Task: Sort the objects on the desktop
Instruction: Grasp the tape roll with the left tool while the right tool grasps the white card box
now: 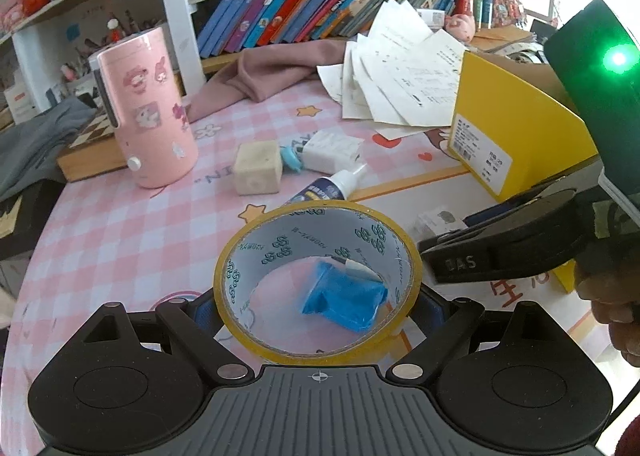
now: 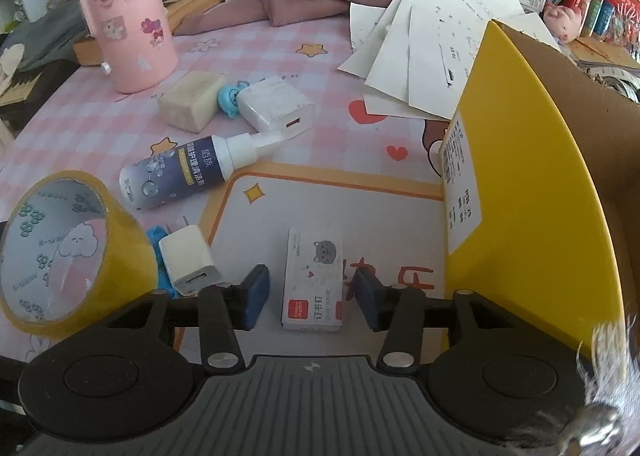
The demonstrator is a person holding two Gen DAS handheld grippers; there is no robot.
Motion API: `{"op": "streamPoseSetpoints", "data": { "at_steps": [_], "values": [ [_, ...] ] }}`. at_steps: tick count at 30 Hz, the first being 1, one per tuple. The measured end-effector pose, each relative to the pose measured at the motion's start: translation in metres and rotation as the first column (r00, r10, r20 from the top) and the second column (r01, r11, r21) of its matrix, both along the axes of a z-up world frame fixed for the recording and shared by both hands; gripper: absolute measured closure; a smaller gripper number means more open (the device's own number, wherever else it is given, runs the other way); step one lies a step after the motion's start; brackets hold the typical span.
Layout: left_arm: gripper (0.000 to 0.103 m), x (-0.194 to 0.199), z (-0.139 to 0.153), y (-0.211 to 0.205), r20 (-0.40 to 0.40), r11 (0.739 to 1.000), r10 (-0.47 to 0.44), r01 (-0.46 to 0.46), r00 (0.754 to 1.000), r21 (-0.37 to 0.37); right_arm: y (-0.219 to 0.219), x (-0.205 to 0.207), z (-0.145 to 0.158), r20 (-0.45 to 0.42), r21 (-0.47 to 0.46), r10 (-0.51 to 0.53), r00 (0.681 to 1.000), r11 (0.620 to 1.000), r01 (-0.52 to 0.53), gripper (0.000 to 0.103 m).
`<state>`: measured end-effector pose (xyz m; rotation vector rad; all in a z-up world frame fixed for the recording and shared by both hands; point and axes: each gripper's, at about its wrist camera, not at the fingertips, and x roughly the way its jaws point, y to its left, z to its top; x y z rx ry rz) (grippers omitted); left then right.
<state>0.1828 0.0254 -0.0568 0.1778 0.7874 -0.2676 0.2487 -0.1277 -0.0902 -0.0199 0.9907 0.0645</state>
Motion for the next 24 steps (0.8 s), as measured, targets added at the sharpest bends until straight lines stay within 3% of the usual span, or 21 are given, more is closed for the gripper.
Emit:
{"op": "streamPoseSetpoints", "data": {
  "at_steps": [4, 9, 14, 19, 24],
  "values": [
    [0.011, -0.003, 0.01, 0.002, 0.014, 1.0, 0.007, -0.007, 1.0, 0.004, -0.009, -0.005, 0.009, 0.016, 0.053, -0.023, 1.0, 0.998, 0.022, 0.075],
    [0.011, -0.013, 0.036, 0.016, 0.015, 0.999, 0.044, -0.044, 0.999, -0.01, -0.019, -0.029, 0.052, 0.125, 0.136, -0.027, 0.992, 0.991, 0.01, 0.075],
    [0.011, -0.016, 0.053, 0.022, 0.026, 0.998, 0.061, -0.06, 0.998, -0.022, -0.026, -0.049, 0.081, 0.169, 0.205, -0.013, 0.986, 0.979, -0.022, 0.075],
    [0.011, -0.026, 0.063, 0.02, 0.047, 0.997, 0.069, -0.067, 0.996, -0.04, -0.024, -0.067, 0.102, 0.225, 0.15, 0.069, 0.972, 0.983, -0.105, 0.075],
    [0.011, -0.042, 0.069, 0.022, 0.064, 0.993, 0.093, -0.089, 0.994, -0.072, -0.022, -0.096, 0.097, 0.234, 0.132, 0.08, 0.969, 0.985, -0.113, 0.075]
  ]
}}
